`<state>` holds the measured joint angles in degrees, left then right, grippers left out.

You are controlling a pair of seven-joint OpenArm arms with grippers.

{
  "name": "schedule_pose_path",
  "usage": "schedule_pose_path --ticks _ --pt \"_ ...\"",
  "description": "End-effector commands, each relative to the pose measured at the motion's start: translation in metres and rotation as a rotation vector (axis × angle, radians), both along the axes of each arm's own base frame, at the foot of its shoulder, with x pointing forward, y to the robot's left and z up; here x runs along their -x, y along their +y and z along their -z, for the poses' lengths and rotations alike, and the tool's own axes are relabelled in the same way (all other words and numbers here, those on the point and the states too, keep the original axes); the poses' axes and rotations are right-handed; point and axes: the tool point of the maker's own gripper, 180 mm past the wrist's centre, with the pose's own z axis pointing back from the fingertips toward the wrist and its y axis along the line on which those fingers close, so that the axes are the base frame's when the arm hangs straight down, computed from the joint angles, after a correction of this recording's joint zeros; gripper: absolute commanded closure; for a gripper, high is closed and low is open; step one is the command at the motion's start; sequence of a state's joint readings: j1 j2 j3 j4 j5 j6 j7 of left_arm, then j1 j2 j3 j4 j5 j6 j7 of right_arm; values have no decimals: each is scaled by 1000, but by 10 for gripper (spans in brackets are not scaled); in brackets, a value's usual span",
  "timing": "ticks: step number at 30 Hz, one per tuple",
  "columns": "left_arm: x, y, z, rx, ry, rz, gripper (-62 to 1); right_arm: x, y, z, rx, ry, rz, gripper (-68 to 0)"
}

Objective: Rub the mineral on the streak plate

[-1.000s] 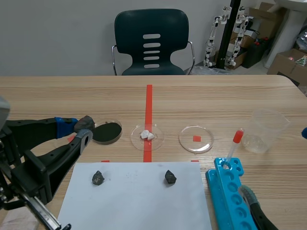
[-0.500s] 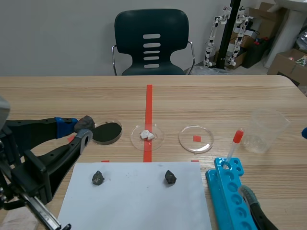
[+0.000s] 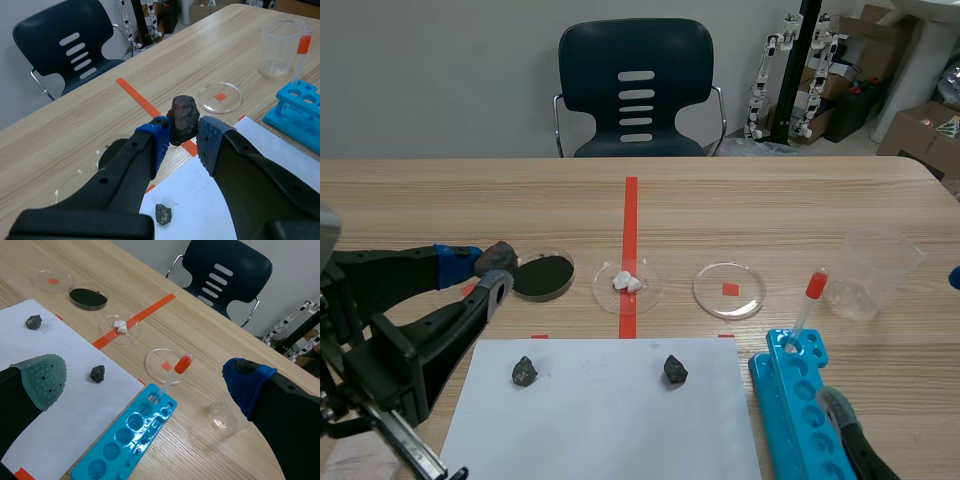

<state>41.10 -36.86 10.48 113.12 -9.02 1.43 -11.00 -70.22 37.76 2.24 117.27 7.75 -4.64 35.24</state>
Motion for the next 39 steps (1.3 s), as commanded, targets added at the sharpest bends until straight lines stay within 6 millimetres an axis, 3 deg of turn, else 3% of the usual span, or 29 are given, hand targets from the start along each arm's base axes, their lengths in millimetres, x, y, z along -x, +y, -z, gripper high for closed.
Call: schedule_pose_path --ticks 1,17,28,39 --pt "0 -3 -7 21 -19 7 -104 -4 3 -10 -18 -31 -1 -679" --pt "0 -2 -4 12 -8 4 -104 -4 3 -10 -17 -30 -1 -679" --pt "-4 22 55 -155 326 -102 -104 -4 2 -7 -10 -19 4 -679" --pt "-17 61 85 -248 584 -275 -104 -4 2 -7 -10 -19 4 -679"
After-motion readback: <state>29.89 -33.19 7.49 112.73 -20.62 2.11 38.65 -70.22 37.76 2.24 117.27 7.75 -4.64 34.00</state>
